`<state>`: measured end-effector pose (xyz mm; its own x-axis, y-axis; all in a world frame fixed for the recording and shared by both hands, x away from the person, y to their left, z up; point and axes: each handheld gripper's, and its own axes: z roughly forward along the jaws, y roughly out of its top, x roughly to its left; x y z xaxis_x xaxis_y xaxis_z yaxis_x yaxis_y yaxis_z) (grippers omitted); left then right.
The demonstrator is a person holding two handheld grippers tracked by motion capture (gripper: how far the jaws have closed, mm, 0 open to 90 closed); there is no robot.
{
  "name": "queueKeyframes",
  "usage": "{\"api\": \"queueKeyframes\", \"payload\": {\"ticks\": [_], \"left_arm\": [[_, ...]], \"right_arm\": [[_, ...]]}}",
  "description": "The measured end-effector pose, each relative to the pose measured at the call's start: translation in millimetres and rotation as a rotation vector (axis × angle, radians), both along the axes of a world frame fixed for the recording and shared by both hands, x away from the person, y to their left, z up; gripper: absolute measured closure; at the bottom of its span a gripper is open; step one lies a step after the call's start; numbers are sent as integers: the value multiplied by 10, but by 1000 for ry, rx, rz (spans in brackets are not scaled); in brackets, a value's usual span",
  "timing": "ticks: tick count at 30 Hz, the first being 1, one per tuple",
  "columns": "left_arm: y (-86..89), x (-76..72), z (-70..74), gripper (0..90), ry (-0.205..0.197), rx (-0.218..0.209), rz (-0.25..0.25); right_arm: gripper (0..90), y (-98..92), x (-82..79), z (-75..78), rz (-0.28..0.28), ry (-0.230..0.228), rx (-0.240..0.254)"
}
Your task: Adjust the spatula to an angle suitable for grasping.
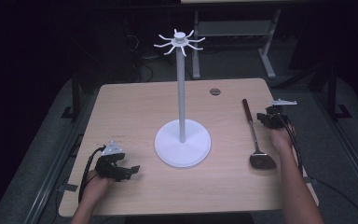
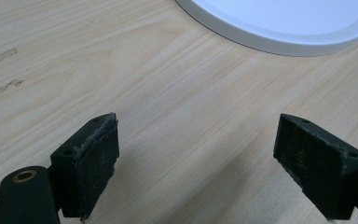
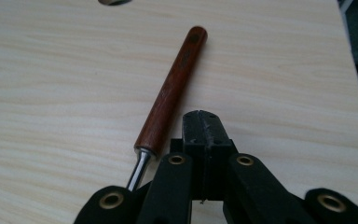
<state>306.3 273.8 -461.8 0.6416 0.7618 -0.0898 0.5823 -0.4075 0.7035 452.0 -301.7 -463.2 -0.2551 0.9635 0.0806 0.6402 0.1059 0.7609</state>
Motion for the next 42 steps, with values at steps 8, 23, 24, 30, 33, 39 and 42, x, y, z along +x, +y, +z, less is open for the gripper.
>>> {"api": "queueKeyframes", "payload": {"ticks": [8,23,24,30,33,39,42], "left_arm": [[-11,3,-7,138,6,-4,0],[-20,8,-15,138,9,-8,-4],[-20,8,-15,138,9,-8,-5],[-25,5,-13,138,9,-9,-7],[-16,10,-6,138,4,0,-14],[-14,11,-5,139,-1,-1,-15],[-14,11,-4,138,-2,0,-15]], "right_arm": [[900,63,48,-89,33,52,-9],[900,111,76,-121,57,68,-27],[900,112,77,-122,59,69,-26],[899,153,76,-123,79,70,-26],[900,204,78,-119,99,72,-31],[899,249,75,-115,114,75,-33],[899,269,77,-113,127,72,-32]]}}
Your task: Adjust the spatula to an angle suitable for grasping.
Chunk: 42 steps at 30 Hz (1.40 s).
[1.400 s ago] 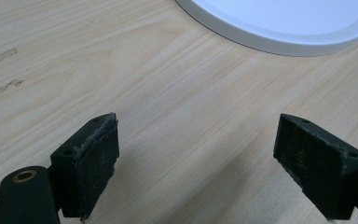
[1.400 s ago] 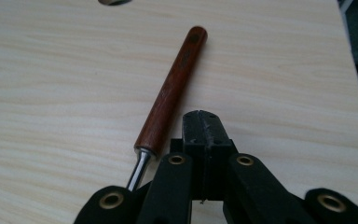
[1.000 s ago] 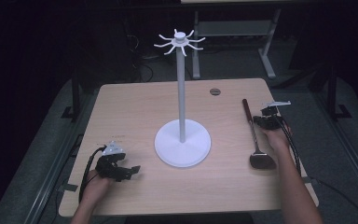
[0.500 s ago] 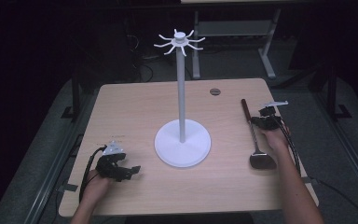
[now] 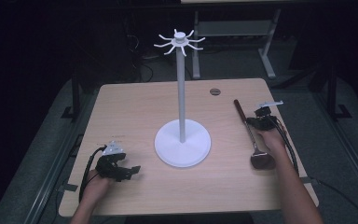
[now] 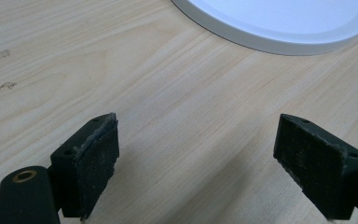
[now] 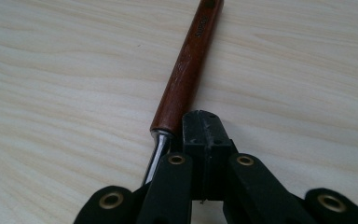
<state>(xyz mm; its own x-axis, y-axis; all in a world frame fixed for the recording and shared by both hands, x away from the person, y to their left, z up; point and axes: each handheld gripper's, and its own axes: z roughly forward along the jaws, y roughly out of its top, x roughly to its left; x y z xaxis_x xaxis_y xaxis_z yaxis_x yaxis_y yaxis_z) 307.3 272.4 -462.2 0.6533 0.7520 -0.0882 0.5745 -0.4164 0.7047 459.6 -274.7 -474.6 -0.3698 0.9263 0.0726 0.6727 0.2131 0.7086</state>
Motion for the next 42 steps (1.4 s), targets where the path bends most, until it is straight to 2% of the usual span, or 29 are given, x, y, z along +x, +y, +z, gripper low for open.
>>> {"api": "queueKeyframes", "payload": {"ticks": [26,42], "left_arm": [[-10,-9,2,138,7,-14,5],[-8,-7,11,138,5,3,-9]], "right_arm": [[899,279,-20,49,137,10,-6],[899,425,-62,67,221,35,13]]}}
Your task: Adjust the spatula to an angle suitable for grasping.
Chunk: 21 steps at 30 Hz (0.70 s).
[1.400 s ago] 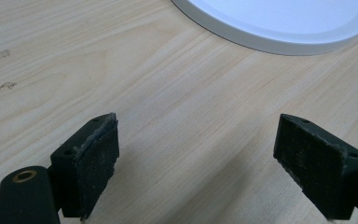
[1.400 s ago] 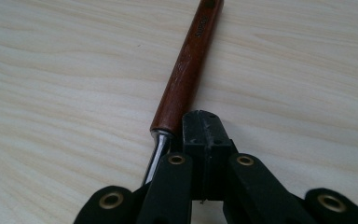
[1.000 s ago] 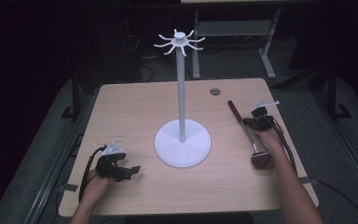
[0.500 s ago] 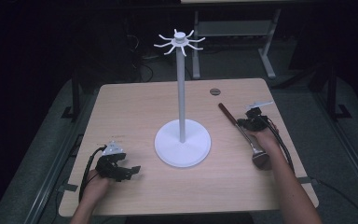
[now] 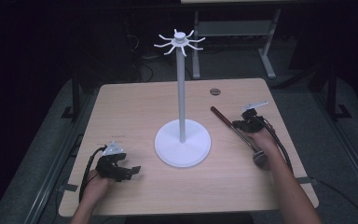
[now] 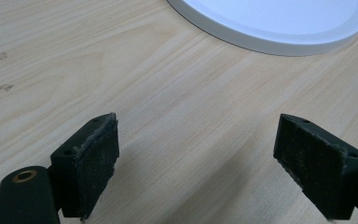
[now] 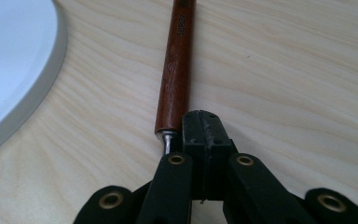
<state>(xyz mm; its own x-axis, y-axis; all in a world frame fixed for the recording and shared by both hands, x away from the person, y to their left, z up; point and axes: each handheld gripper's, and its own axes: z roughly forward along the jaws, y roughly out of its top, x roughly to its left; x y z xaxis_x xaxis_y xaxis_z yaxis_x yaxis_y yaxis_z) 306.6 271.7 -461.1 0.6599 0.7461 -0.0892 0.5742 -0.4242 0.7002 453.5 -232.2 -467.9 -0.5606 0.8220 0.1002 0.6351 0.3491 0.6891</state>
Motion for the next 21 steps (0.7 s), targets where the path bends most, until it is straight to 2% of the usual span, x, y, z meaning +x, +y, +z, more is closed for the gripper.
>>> {"api": "queueKeyframes", "payload": {"ticks": [21], "left_arm": [[-10,3,-7,138,-3,1,-4]], "right_arm": [[899,163,-67,21,154,13,13]]}}
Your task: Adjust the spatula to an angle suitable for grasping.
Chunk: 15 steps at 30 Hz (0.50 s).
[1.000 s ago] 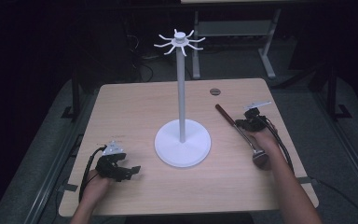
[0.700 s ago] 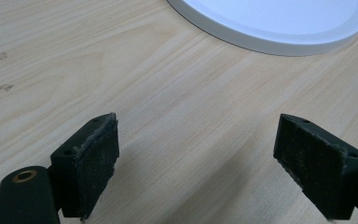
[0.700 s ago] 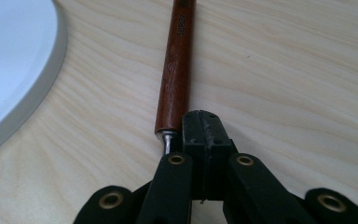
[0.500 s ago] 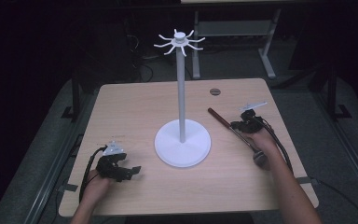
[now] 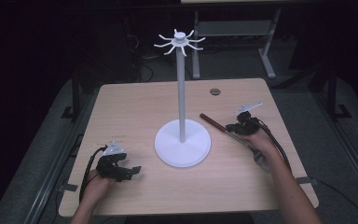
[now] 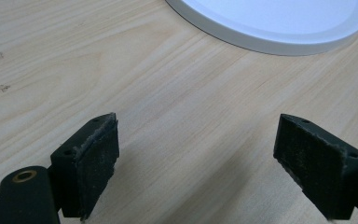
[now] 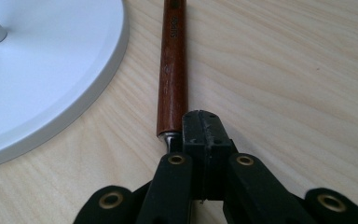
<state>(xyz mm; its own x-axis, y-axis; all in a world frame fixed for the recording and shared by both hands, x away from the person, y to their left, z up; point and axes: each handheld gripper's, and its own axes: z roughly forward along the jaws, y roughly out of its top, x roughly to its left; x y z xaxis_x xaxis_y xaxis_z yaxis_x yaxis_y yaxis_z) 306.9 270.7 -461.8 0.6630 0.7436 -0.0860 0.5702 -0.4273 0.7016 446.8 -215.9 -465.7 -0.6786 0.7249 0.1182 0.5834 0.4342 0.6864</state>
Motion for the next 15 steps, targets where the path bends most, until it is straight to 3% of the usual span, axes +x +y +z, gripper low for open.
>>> {"api": "queueKeyframes", "payload": {"ticks": [3,15], "left_arm": [[-1,-3,2,138,6,1,1],[-7,-3,-6,138,12,2,-2]], "right_arm": [[896,0,-6,21,-3,1,3],[645,-76,-71,275,-2,2,67]]}}
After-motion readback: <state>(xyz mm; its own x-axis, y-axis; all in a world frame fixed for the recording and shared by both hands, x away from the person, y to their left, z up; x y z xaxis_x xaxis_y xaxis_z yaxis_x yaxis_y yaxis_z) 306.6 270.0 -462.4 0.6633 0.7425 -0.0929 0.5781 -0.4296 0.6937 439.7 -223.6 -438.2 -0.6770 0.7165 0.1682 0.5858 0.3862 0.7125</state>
